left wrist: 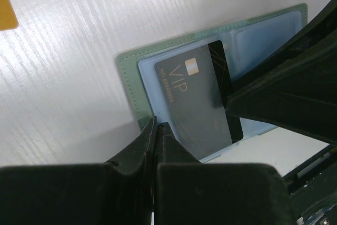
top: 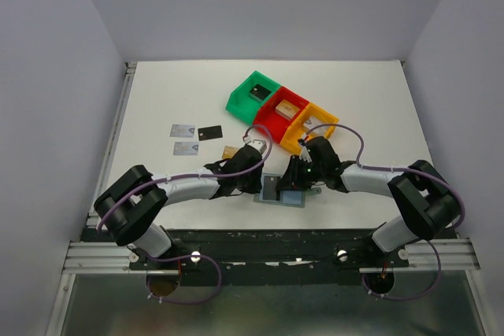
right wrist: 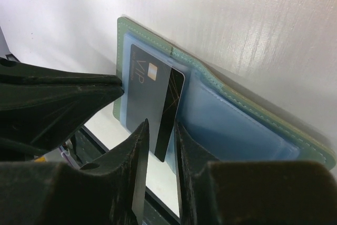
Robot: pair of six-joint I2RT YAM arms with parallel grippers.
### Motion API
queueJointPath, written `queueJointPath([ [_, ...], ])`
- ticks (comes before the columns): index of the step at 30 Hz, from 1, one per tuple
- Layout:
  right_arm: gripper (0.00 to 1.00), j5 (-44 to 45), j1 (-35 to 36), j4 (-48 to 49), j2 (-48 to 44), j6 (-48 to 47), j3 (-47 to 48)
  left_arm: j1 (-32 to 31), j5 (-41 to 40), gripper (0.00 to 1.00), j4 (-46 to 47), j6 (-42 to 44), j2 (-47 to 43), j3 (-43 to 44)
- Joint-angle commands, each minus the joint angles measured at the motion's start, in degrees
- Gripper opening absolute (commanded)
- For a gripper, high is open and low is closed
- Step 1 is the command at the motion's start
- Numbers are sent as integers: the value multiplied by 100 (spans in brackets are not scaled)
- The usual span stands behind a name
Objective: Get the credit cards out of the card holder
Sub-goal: Remove the credit card from the card holder.
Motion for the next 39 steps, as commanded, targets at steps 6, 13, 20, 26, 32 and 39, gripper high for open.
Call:
queueJointPath([
  [6,31,-238,39,503,74,156,-238,-120,-149,3,92,-181,153,-230],
  [13,31,-519,39,898,162,314,-291,-137,-122,3,145,-233,170,-283],
  [20,32,-677,39,1329,223,534,-449,-146,-140,3,154,-295,170,-406],
  [26,34,-572,39,1259,346,534,-511,-146,-219,3,154,-357,-32,-520],
  [32,34,-546,48,1312,372,551,-564,-146,-158,10,-13,-356,-164,-362],
  [39,34,-537,39,1233,285,516,-537,-146,-149,29,-13,-392,-295,-388],
])
